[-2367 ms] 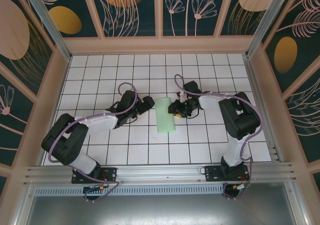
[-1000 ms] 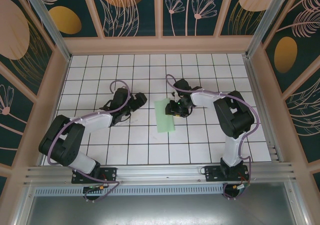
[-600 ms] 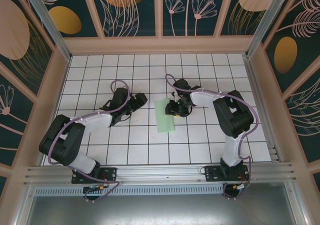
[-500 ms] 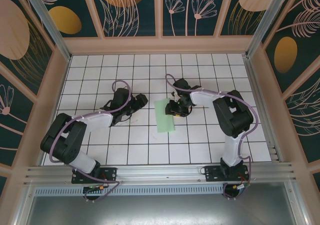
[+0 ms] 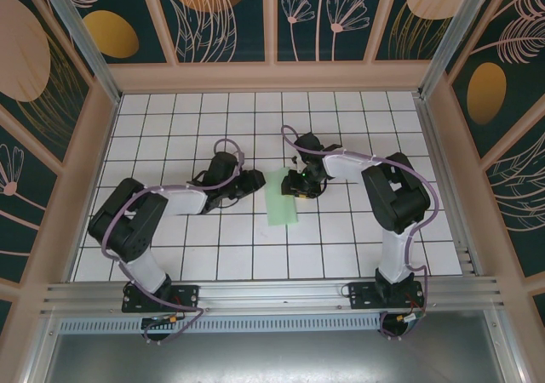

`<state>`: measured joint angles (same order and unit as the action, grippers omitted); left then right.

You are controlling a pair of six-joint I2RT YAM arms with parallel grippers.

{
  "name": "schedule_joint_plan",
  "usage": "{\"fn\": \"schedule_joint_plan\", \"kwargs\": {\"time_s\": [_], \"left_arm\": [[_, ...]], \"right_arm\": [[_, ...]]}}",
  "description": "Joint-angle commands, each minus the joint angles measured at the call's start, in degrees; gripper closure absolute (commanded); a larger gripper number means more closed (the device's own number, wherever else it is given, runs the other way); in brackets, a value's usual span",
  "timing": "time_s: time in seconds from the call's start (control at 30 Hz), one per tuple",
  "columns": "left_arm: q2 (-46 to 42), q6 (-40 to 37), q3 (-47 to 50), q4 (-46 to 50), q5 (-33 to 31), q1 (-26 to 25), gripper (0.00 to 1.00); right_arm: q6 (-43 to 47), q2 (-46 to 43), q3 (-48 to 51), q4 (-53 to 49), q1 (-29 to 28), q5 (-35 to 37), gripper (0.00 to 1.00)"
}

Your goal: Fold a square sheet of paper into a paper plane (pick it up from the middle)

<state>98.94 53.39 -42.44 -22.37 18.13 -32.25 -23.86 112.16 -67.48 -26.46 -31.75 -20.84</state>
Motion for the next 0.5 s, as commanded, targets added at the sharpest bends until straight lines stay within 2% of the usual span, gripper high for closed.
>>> {"fn": "schedule_joint_plan", "kwargs": {"time_s": [0.0, 0.47], "left_arm": [[3.03, -0.01, -2.49, -1.98, 2.66, -1.13, 0.65], [7.62, 0.87, -4.24, -1.72, 3.84, -2.94, 0.81]], "right_arm": [[3.62, 18.84, 6.39, 9.53, -0.95, 13.17, 0.53], [3.98, 19.77, 6.11, 9.58, -1.34, 13.55, 0.53]]}}
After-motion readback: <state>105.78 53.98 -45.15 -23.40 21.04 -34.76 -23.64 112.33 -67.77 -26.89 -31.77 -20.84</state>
